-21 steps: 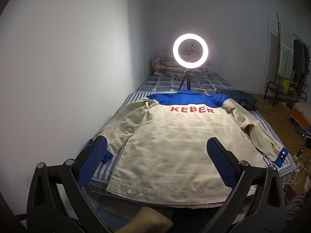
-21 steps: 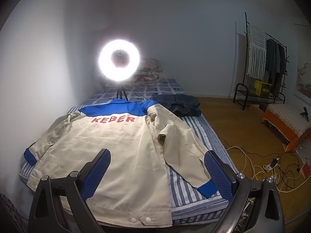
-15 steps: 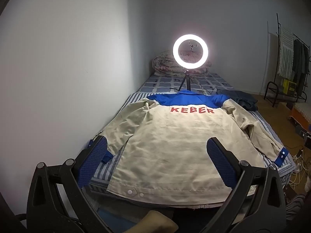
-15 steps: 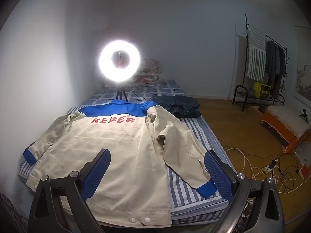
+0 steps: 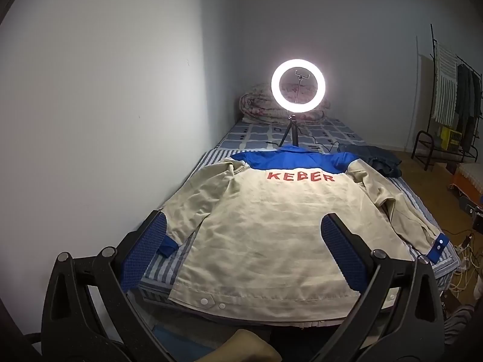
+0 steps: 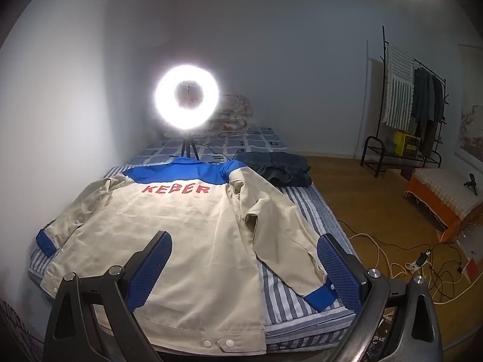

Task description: Fold large clothes

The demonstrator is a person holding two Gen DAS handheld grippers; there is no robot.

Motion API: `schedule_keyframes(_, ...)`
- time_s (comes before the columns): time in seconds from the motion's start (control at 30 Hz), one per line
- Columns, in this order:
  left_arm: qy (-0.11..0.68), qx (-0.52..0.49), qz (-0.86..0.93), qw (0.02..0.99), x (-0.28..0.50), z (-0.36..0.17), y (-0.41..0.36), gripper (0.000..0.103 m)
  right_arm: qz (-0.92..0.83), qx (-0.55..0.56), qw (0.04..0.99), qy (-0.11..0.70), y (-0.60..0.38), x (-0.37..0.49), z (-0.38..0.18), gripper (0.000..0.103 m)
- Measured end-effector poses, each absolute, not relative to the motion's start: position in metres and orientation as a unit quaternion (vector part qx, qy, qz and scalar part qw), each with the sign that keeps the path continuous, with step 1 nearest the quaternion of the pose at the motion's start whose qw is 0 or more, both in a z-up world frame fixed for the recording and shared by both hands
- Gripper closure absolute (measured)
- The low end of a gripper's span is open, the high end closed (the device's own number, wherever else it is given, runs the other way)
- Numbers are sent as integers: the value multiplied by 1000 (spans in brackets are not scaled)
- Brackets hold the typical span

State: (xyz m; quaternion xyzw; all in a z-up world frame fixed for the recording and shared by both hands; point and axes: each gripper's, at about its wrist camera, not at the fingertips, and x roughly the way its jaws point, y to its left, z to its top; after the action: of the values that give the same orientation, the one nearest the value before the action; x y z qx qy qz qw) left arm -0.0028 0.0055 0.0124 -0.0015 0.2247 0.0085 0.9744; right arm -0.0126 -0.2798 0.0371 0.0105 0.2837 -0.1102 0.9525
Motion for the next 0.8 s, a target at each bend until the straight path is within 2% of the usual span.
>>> schedule_keyframes(0.8,217,-1,7,976,-4,23,4,0,-112,5,955,276,-276,-11,49,5)
